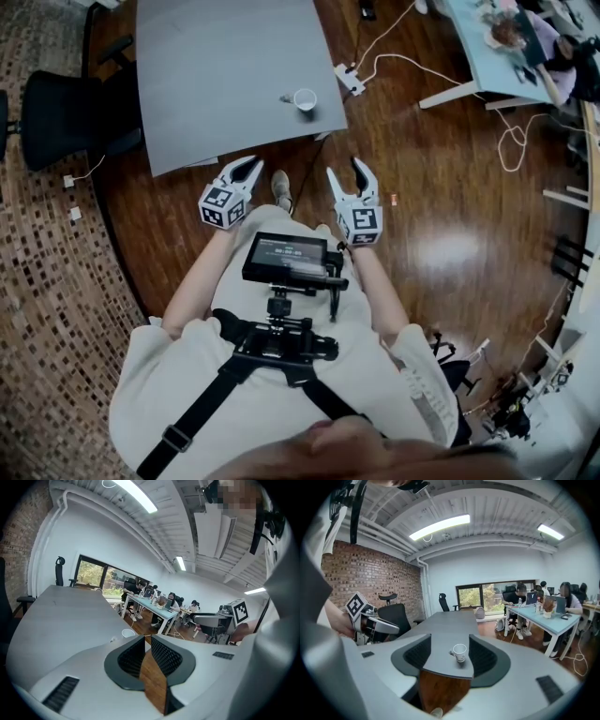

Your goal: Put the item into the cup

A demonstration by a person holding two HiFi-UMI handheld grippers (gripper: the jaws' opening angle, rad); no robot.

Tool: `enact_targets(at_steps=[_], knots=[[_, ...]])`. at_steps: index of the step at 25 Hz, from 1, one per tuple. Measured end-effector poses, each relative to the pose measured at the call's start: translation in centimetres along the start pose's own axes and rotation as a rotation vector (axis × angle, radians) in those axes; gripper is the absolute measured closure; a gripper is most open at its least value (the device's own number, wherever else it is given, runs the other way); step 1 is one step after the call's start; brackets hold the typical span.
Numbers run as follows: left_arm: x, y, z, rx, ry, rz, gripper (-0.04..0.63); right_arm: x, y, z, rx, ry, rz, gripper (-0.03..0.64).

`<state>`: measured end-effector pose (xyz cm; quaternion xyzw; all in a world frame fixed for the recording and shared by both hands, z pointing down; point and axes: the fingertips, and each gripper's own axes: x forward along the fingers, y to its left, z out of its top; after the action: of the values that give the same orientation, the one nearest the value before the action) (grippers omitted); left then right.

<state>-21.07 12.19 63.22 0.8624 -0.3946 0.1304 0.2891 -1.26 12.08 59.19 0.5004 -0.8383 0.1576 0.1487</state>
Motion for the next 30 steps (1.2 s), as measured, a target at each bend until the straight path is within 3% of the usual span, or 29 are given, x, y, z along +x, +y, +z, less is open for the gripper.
enact_targets(at_steps=[5,17,24,30], knots=[[0.9,0.2,0.6,0.027,0.006,-0.043,0.558,0.2,-0.9,-1.4,0.020,-0.004,-0.042,0.350],[3.0,4.0,2.4,0.052,0.019,-0.099,0.558,3.2,-0.7,0.5,0.035,-0.022,-0.112,0.350],[3.9,3.6,2.8,0.064,0.032,-0.103,0.558,3.1,-2.7,0.5,0.056,-0.045,-0.147,0.350],[4.7,4.4,3.7,0.050,0.028,-0.071,0.558,4.7,-3.4,1.8,0.047,-0.042,-0.109,0.350]])
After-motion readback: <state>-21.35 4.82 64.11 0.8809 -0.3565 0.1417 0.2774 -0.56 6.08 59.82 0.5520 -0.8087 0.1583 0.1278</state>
